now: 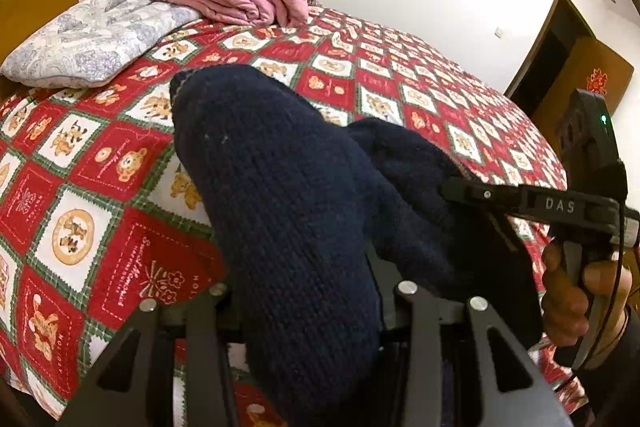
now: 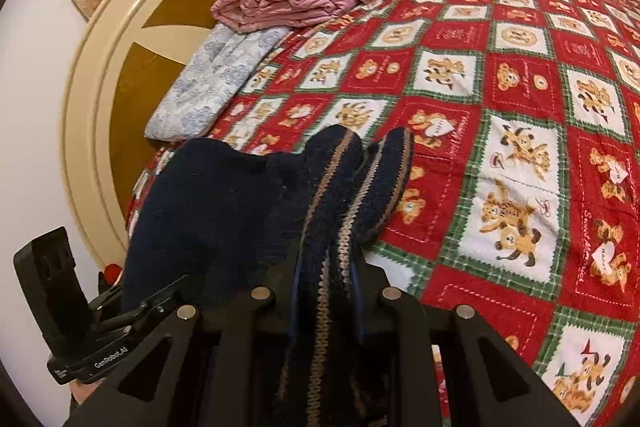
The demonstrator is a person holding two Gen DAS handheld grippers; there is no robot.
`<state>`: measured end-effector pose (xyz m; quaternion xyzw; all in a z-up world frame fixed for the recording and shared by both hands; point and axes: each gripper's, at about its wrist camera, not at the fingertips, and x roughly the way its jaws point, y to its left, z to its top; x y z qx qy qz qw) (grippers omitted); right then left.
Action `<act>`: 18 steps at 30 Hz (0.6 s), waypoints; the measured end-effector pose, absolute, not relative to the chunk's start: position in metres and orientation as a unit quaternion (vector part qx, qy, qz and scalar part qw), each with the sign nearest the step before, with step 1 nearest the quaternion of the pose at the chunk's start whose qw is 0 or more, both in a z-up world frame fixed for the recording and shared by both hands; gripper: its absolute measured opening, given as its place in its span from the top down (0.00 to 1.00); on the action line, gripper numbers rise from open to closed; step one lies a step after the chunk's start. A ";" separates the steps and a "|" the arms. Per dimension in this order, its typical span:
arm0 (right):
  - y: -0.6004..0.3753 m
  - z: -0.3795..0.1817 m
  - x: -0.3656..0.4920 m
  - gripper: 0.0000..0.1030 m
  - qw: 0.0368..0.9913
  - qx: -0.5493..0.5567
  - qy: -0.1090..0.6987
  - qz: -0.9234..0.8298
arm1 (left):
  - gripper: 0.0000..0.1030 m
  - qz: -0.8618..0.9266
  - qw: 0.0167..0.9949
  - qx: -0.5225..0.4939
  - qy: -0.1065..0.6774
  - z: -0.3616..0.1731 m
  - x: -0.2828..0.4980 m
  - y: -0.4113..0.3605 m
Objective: Fold small clothes
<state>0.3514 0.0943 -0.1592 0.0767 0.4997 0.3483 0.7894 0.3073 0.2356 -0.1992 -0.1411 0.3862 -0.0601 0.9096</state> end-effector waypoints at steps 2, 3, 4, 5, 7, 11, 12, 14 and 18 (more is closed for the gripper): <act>0.093 -0.165 0.355 0.79 0.787 0.079 0.506 0.344 | 0.56 -0.058 0.908 -0.138 0.391 -0.205 0.307 0.237; 0.092 -0.168 0.357 0.79 0.788 0.077 0.507 0.340 | 0.55 -0.056 0.908 -0.139 0.392 -0.208 0.307 0.239; 0.091 -0.170 0.357 0.79 0.788 0.075 0.509 0.338 | 0.53 -0.054 0.907 -0.140 0.393 -0.211 0.306 0.241; 0.092 -0.174 0.358 0.79 0.788 0.071 0.513 0.334 | 0.51 -0.053 0.907 -0.141 0.392 -0.213 0.306 0.241; 0.092 -0.180 0.359 0.79 0.788 0.065 0.517 0.327 | 0.43 -0.048 0.909 -0.142 0.389 -0.216 0.305 0.243; 0.087 -0.193 0.365 0.66 0.786 0.064 0.530 0.312 | 0.22 -0.019 0.916 -0.121 0.382 -0.220 0.299 0.243; 0.084 -0.192 0.364 0.56 0.789 0.066 0.528 0.308 | 0.22 -0.018 0.915 -0.125 0.383 -0.218 0.294 0.243; 0.075 -0.184 0.356 0.48 0.802 0.063 0.516 0.292 | 0.22 -0.004 0.915 -0.126 0.382 -0.214 0.281 0.244; 0.051 -0.157 0.326 0.42 0.833 0.053 0.480 0.271 | 0.23 0.016 0.926 -0.110 0.360 -0.195 0.249 0.237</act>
